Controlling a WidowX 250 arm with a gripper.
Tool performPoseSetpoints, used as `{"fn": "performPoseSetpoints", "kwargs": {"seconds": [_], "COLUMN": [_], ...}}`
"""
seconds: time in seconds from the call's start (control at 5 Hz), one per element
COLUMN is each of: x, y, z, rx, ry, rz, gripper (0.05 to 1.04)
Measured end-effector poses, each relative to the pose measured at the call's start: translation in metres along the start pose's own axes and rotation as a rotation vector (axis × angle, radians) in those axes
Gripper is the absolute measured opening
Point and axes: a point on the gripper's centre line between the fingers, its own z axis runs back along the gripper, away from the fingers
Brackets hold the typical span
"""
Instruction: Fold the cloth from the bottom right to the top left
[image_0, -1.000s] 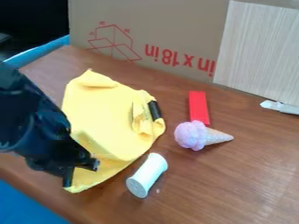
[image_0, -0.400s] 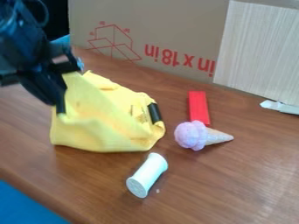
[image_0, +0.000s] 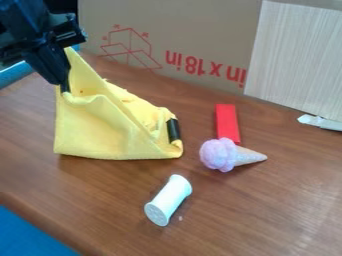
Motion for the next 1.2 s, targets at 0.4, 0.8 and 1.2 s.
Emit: {"fn": "performPoseSetpoints", "kwargs": {"seconds": [0.4, 0.8, 1.2], "x": [0.038, 0.069, 0.098], "y": [0.013, 0.016, 0.015], "z": [-0.026, -0.036, -0.04], "rx": [0.015, 0.03, 0.033], "ry": [0.168, 0.177, 0.184], "rz": [0.101, 0.154, 0.198], "gripper": [0.051, 0.051, 0.051]}}
